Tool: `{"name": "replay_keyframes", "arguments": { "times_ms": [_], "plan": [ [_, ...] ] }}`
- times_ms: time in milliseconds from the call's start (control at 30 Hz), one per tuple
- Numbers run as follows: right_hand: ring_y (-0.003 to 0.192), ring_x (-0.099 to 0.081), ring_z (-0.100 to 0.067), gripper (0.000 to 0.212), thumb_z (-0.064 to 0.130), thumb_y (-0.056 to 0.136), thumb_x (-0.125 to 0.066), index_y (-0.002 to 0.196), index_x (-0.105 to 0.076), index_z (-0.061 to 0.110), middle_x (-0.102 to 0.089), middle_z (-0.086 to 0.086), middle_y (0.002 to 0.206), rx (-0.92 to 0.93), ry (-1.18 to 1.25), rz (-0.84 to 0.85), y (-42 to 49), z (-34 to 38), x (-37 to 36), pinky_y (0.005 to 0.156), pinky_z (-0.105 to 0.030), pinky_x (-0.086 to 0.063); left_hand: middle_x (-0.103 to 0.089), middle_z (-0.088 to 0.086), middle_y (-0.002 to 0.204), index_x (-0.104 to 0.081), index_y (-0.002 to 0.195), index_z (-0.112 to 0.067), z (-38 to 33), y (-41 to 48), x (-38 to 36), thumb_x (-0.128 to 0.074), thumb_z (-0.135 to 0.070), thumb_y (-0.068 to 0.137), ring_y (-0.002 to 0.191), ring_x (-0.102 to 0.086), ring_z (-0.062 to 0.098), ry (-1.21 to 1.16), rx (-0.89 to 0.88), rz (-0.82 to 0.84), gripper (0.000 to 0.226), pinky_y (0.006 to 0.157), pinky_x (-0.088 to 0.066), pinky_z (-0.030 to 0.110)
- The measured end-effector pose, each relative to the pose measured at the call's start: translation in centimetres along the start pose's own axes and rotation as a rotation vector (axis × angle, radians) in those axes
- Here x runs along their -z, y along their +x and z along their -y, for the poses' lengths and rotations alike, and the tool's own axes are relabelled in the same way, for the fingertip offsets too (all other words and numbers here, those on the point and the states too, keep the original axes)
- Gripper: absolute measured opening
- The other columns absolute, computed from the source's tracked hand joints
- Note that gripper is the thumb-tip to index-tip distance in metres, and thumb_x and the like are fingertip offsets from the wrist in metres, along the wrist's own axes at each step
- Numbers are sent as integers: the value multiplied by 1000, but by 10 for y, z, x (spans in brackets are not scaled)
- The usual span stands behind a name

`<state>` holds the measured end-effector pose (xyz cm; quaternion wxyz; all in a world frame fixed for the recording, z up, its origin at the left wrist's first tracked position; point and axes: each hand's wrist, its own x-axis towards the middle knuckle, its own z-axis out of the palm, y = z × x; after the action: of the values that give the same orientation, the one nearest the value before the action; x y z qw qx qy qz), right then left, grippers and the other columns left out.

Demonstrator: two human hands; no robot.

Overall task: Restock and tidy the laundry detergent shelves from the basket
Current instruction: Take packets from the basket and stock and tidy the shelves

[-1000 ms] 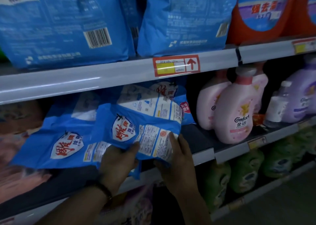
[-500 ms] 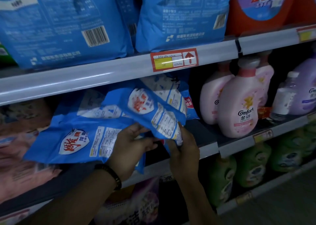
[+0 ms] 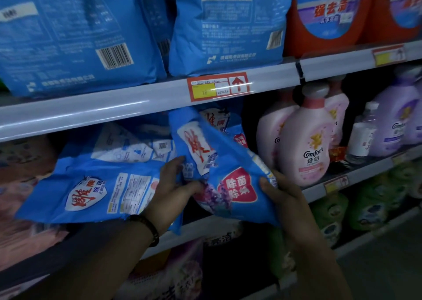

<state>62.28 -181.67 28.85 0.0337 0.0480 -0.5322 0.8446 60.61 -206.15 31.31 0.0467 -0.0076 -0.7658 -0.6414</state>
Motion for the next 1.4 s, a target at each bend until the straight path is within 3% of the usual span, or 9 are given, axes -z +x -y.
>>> {"name": "replay_keyframes", "arguments": {
  "times_ms": [133,467,567,667,800,933,1033,1133,1400],
  "plan": [
    [84,-80,-30,33,21,96,-59,123,-72,8,-80,-17,109,-197,147,7,-4,4,22,64,-36,-65,-55,-20,147,-37,154,-39,3,3,-6,-89,-34,77,118,-66,-1,-12,2,90,92,98,-56,26],
    [103,-77,-34,50,44,91,-63,134,-67,18,-77,-14,124,-420,152,-87,13,-11,32,71,-43,-63,-75,1,132,-70,137,-23,19,35,-19,-80,-20,89,122,-72,27,-164,280,296,49,110,-52,48],
    [104,-77,-34,47,44,92,-63,126,-74,14,-77,-15,123,-396,196,-76,18,-8,27,84,-48,-63,-78,4,125,-75,130,-18,25,43,-22,-86,-11,83,118,-73,29,-182,304,183,49,111,-52,51],
    [89,-80,-26,32,38,87,-66,100,-87,16,-80,-12,115,-316,356,-99,19,-4,18,72,-39,-67,-80,5,118,-74,128,-15,28,44,-31,-92,-4,73,110,-76,28,-224,200,-40,59,104,-58,51],
    [114,-72,-27,39,11,84,-76,122,-72,10,-71,-18,135,-58,405,-293,30,-29,10,81,-32,-64,-77,-4,106,-64,114,-21,28,43,-54,-91,-2,78,95,-74,15,-213,-21,-461,50,86,-62,39],
    [114,-71,-14,58,21,84,-80,139,-63,22,-74,2,124,236,-142,-286,39,-67,-16,96,-35,-57,-70,1,109,-51,115,-15,31,49,-66,-82,-17,92,94,-69,18,8,-110,-602,38,79,-52,30],
    [143,-51,-9,64,39,87,-76,148,-55,31,-52,5,157,259,-615,-129,45,-94,-29,115,-39,-48,-67,3,125,-46,127,-18,37,53,-57,-71,-39,98,111,-68,28,226,-130,-493,43,88,-56,40],
    [152,-30,-6,75,24,93,-78,158,-42,30,-28,1,170,311,-874,-115,46,-100,-37,122,-30,-35,-65,-8,136,-38,149,-29,36,57,-35,-66,-28,104,119,-67,16,135,-117,-235,53,97,-57,40],
    [158,-27,-14,100,45,73,-80,160,-32,48,-13,5,174,204,-661,-130,54,-99,-37,122,-48,-41,-59,-12,152,-17,167,-41,26,75,-18,-69,1,99,132,-63,6,16,-255,25,96,96,-62,32]
  ]
}}
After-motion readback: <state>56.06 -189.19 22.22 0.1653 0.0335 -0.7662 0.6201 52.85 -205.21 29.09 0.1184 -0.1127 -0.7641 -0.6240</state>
